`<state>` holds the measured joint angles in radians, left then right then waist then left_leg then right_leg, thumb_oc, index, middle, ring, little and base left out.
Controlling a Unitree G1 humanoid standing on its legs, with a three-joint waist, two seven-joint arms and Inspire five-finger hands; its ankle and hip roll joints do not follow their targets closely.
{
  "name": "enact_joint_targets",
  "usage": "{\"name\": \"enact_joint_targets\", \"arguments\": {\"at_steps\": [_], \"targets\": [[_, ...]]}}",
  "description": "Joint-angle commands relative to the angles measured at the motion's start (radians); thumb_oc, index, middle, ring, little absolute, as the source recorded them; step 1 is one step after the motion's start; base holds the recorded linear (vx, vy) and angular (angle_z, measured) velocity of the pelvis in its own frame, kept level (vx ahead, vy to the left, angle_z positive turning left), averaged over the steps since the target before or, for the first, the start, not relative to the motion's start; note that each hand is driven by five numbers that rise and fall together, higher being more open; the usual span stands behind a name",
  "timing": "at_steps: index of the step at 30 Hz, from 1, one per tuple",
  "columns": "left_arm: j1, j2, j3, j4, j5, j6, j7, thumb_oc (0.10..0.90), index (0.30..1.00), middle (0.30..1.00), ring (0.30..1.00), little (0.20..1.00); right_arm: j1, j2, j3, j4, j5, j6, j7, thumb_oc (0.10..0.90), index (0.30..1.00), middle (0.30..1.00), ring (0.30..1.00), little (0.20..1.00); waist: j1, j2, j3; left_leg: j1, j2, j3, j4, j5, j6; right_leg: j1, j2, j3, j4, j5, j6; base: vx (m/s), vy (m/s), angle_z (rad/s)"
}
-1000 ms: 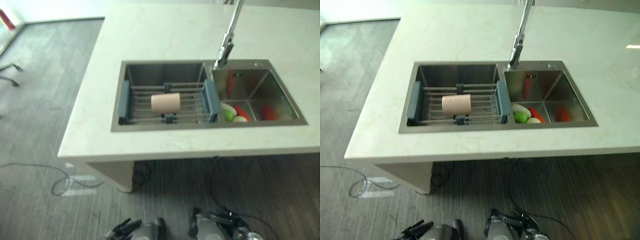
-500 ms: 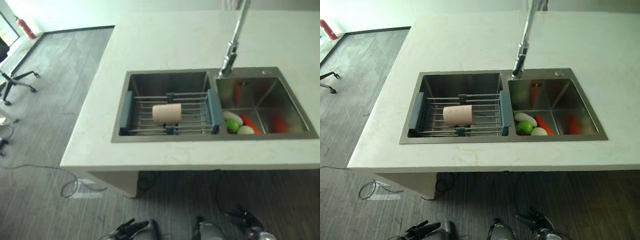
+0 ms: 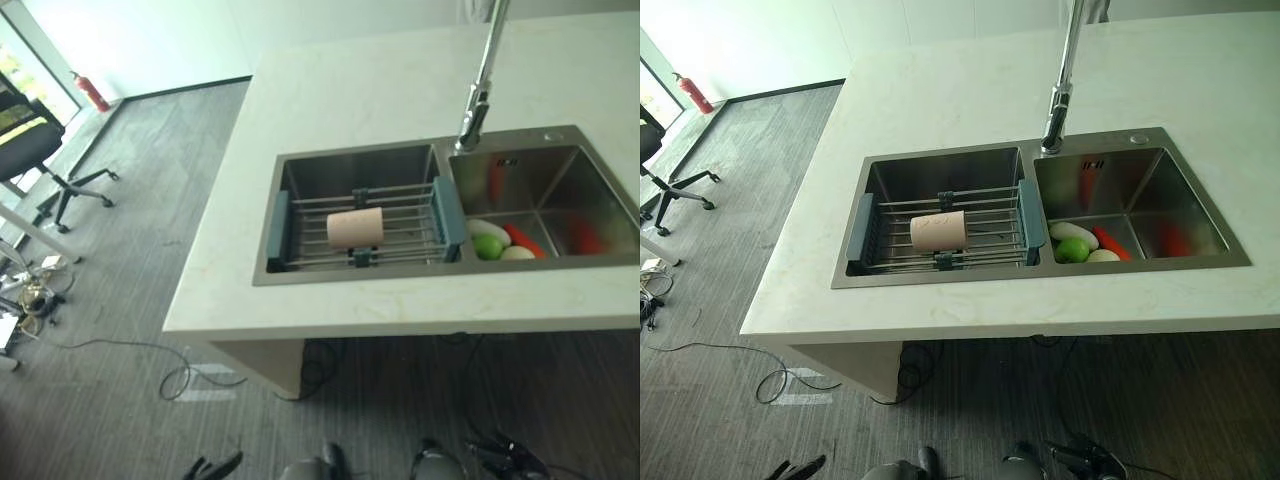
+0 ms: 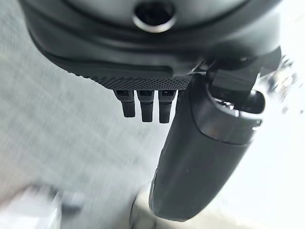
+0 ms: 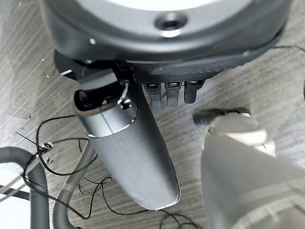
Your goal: Place the dishes in the dishwasher.
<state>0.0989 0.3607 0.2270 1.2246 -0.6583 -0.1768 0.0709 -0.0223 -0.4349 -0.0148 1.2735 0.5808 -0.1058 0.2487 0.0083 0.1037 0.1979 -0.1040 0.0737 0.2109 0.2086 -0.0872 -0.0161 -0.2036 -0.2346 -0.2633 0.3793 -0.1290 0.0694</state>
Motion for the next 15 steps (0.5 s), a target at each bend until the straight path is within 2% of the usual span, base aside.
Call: {"name": "enact_joint_targets", "arguments": {"at_steps": [1, 4, 5, 8, 9, 10, 11, 12, 13, 14, 15], "targets": [[0.0, 0.234, 0.089, -0.103, 0.038, -0.192, 0.081, 0.8, 0.9, 0.9, 0.9, 0.9, -0.027, 0.001, -0.036, 0.021, 0.061, -0.042, 0.04, 0.8, 0.9, 0.9, 0.9, 0.9, 0.025, -0.014, 0.024, -0.022, 0.037, -0.063, 0.091, -0.111, -0.042, 0.095, 0.002, -0.019, -0.079, -0.071, 0.058, 0.0, -0.011, 0.03], [0.011, 0.375, 0.201, -0.163, 0.091, -0.244, 0.074, 0.8, 0.9, 0.9, 0.9, 0.9, -0.018, -0.001, -0.032, 0.038, 0.065, -0.055, 0.054, 0.8, 0.9, 0.9, 0.9, 0.9, 0.037, -0.001, 0.018, -0.027, 0.037, -0.065, 0.091, -0.112, -0.041, 0.094, 0.001, -0.024, -0.079, -0.074, 0.059, 0.0, -0.01, 0.0], [0.006, 0.465, 0.255, -0.204, 0.122, -0.258, 0.069, 0.8, 0.9, 0.9, 0.9, 0.9, -0.016, 0.003, -0.02, 0.041, 0.068, -0.054, 0.05, 0.8, 0.9, 0.9, 0.9, 0.9, 0.043, 0.007, 0.013, -0.029, 0.037, -0.066, 0.091, -0.111, -0.041, 0.094, 0.003, -0.026, -0.079, -0.076, 0.06, 0.01, -0.04, 0.04], [-0.007, 0.636, 0.319, -0.297, 0.175, -0.286, 0.054, 0.8, 0.9, 0.9, 0.9, 0.9, -0.015, 0.011, 0.007, 0.032, 0.074, -0.047, 0.033, 0.8, 0.9, 0.9, 0.9, 0.9, 0.048, 0.016, 0.005, -0.029, 0.039, -0.063, 0.091, -0.11, -0.042, 0.095, 0.007, -0.026, -0.079, -0.076, 0.061, 0.03, -0.048, 0.09], [-0.014, 0.683, 0.326, -0.331, 0.165, -0.341, 0.036, 0.8, 0.9, 0.9, 0.9, 0.9, -0.015, 0.015, 0.017, 0.028, 0.075, -0.041, 0.026, 0.8, 0.9, 0.9, 0.9, 0.9, 0.048, 0.017, 0.002, -0.029, 0.04, -0.061, 0.091, -0.11, -0.042, 0.095, 0.008, -0.026, -0.079, -0.075, 0.062, 0.04, -0.053, 0.11], [-0.03, 0.741, 0.331, -0.386, 0.131, -0.455, 0.006, 0.8, 0.9, 0.9, 0.9, 0.9, -0.014, 0.017, 0.027, 0.023, 0.074, -0.032, 0.015, 0.8, 0.9, 0.9, 0.9, 0.9, 0.047, 0.02, -0.001, -0.028, 0.042, -0.057, 0.091, -0.11, -0.042, 0.096, 0.01, -0.025, -0.079, -0.076, 0.062, 0.04, -0.055, 0.07], [-0.047, 0.778, 0.338, -0.448, 0.069, -0.472, -0.052, 0.8, 0.9, 0.9, 0.9, 0.9, -0.012, 0.019, 0.032, 0.018, 0.074, -0.02, 0.008, 0.8, 0.9, 0.9, 0.9, 0.9, 0.047, 0.02, -0.005, -0.027, 0.043, -0.056, 0.091, -0.111, -0.043, 0.097, 0.012, -0.022, -0.079, -0.077, 0.062, 0.04, -0.058, 0.03], [-0.064, 0.8, 0.345, -0.519, 0.017, -0.462, -0.1, 0.8, 0.9, 0.9, 0.9, 0.9, -0.01, 0.022, 0.034, 0.015, 0.074, -0.008, 0.001, 0.8, 0.9, 0.9, 0.9, 0.9, 0.048, 0.019, -0.008, -0.026, 0.043, -0.054, 0.091, -0.112, -0.045, 0.098, 0.013, -0.021, -0.079, -0.078, 0.062, 0.03, -0.04, 0.0], [-0.064, 0.8, 0.345, -0.519, 0.017, -0.462, -0.1, 0.8, 0.9, 0.9, 0.9, 0.9, -0.01, 0.022, 0.034, 0.015, 0.074, -0.008, 0.001, 0.8, 0.9, 0.9, 0.9, 0.9, 0.048, 0.019, -0.008, -0.026, 0.043, -0.054, 0.091, -0.112, -0.045, 0.098, 0.013, -0.021, -0.079, -0.078, 0.062, 0.06, -0.083, -0.02], [-0.126, 0.833, 0.319, -0.687, 0.074, -0.427, -0.102, 0.8, 0.9, 0.9, 0.9, 0.9, -0.012, 0.03, 0.035, 0.02, 0.073, 0.012, -0.009, 0.8, 0.9, 0.9, 0.9, 0.9, 0.047, 0.017, -0.015, -0.021, 0.044, -0.051, 0.091, -0.115, -0.048, 0.104, 0.015, -0.022, -0.079, -0.08, 0.065, 0.07, -0.096, -0.09], [-0.163, 0.865, 0.288, -0.771, 0.14, -0.404, -0.083, 0.8, 0.9, 0.9, 0.9, 0.9, -0.013, 0.034, 0.037, 0.027, 0.076, 0.016, -0.008, 0.8, 0.9, 0.9, 0.9, 0.9, 0.04, 0.015, -0.02, -0.017, 0.046, -0.047, 0.091, -0.117, -0.05, 0.106, 0.017, -0.02, -0.079, -0.081, 0.066, 0.08, -0.108, -0.05]]}}
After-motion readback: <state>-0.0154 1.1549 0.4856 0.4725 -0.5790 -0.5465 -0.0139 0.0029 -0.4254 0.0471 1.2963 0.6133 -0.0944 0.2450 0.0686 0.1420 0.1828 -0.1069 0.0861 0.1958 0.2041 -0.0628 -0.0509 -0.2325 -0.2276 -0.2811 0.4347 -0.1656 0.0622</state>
